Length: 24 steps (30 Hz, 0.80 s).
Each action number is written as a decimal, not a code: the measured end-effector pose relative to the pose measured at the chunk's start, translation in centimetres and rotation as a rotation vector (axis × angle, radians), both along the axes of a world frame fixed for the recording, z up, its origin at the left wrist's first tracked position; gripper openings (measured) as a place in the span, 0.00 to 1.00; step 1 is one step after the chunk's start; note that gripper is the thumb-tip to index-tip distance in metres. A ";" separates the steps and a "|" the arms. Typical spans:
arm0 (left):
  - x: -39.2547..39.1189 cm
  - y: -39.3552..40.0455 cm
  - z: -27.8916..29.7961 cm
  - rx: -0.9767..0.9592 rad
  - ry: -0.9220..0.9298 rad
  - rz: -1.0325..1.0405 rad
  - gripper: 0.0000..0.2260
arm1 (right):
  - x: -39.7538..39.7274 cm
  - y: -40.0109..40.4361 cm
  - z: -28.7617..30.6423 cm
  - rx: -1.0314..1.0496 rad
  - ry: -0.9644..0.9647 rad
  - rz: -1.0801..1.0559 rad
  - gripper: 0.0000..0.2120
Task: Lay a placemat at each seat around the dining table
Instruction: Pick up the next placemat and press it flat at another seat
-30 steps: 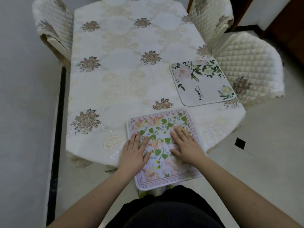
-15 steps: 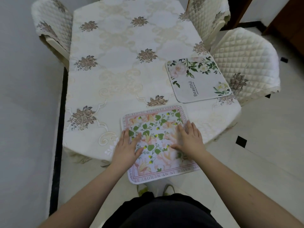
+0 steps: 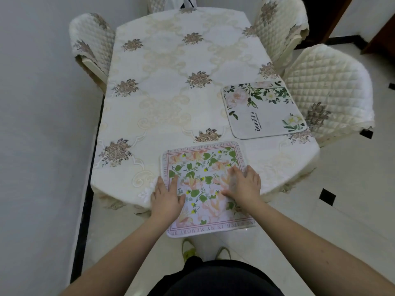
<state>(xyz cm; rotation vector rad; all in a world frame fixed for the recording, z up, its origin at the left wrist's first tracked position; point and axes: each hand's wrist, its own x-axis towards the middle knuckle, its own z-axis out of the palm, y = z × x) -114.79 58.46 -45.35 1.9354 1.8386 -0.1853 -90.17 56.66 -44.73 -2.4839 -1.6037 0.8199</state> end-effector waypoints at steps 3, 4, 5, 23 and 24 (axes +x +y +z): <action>0.2 0.1 0.3 0.029 -0.081 0.053 0.31 | -0.1 -0.2 0.6 0.042 0.035 -0.027 0.40; 0.2 0.0 0.5 0.038 -0.110 0.066 0.31 | -0.1 -0.3 0.6 0.077 0.058 -0.054 0.38; 0.1 -0.1 0.7 0.054 -0.134 0.070 0.31 | 0.0 -0.5 0.6 0.124 0.085 -0.084 0.36; -1.5 -1.1 2.5 -0.078 -0.792 0.557 0.13 | 4.2 -2.0 2.0 0.171 0.660 -0.280 0.19; -1.4 -1.2 2.7 -0.071 -0.766 0.533 0.14 | 4.1 -2.2 2.1 0.159 0.651 -0.246 0.21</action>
